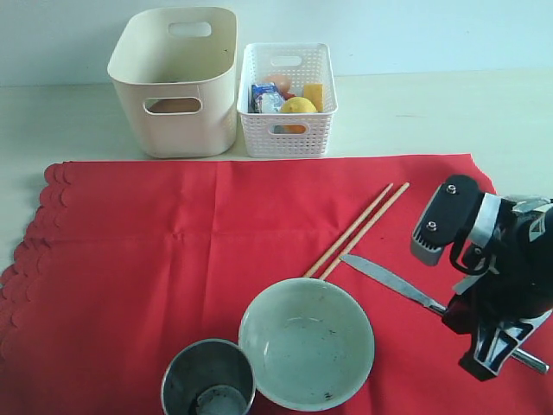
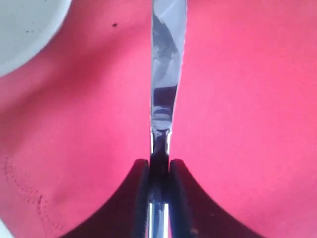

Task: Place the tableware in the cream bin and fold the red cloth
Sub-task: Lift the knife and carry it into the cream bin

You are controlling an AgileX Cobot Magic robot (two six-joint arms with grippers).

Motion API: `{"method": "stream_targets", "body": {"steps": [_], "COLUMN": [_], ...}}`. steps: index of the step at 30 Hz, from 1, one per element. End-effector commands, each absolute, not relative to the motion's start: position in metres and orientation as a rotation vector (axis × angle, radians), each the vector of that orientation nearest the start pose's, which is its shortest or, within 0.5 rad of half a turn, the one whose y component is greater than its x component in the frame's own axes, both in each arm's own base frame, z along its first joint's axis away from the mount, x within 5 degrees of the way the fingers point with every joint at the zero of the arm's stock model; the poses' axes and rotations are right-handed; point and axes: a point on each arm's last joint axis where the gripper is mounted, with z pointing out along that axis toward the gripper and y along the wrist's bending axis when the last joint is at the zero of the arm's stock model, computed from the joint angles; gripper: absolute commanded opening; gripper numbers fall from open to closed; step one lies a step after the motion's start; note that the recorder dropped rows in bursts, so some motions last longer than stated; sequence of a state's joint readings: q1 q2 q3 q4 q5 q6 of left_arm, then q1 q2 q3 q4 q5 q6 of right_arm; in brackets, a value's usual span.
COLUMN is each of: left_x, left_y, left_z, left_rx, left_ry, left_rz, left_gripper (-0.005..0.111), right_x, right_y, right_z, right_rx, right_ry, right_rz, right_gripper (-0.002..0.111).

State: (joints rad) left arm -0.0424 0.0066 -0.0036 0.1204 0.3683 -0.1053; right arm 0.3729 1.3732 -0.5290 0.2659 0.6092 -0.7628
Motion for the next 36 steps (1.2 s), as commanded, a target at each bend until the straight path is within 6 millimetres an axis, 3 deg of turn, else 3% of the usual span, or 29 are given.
{"method": "stream_targets", "body": {"steps": [1,9,16,23,27,31,36], "left_x": [0.053,0.053,0.053,0.053,0.053,0.053,0.053], "left_y": [0.002,0.002,0.002,0.002,0.002,0.002,0.002], "left_z": [0.181,0.181,0.181,0.181,0.181,0.181,0.181], "left_rx": [0.011,0.011,0.011,0.011,0.011,0.011,0.011], "left_ry": [1.844,1.844,1.844,1.844,1.844,1.844,1.844], "left_rz": [0.015,0.015,0.015,0.015,0.015,0.015,0.015], "left_gripper": [0.000,0.000,0.000,0.000,0.000,0.000,0.000], "right_x": [0.171,0.180,0.211,0.246,0.266,0.284,0.314], "right_y": [0.082,0.087,0.107,0.133,0.157,0.197,0.244], "right_z": [0.169,0.184,0.227,0.265,0.275,0.279,0.285], "right_rx": [-1.354,-1.303,-1.110,-1.142,-1.185,-1.260,-1.167], "right_ry": [2.631,2.579,2.434,2.235,2.171,2.096,2.031], "right_rz": [0.208,0.229,0.327,0.467,0.546,0.564,0.572], "right_gripper": [0.000,0.000,0.000,0.000,0.000,0.000,0.000]}}
